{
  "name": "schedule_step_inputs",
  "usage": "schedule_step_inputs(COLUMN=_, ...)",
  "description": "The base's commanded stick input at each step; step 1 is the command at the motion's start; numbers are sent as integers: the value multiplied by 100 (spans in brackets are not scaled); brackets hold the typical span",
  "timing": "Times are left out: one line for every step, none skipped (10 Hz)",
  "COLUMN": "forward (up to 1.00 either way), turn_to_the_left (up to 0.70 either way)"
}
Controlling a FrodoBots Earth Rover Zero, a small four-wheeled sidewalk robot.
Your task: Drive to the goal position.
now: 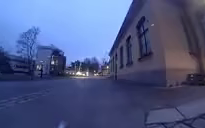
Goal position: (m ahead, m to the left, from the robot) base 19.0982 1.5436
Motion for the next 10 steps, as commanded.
schedule_step_inputs(forward=50, turn_to_the_left=0)
schedule_step_inputs(forward=50, turn_to_the_left=0)
schedule_step_inputs(forward=50, turn_to_the_left=0)
schedule_step_inputs(forward=50, turn_to_the_left=0)
schedule_step_inputs(forward=50, turn_to_the_left=-8)
schedule_step_inputs(forward=50, turn_to_the_left=-20)
schedule_step_inputs(forward=50, turn_to_the_left=-44)
schedule_step_inputs(forward=50, turn_to_the_left=-50)
schedule_step_inputs(forward=50, turn_to_the_left=-12)
schedule_step_inputs(forward=50, turn_to_the_left=0)
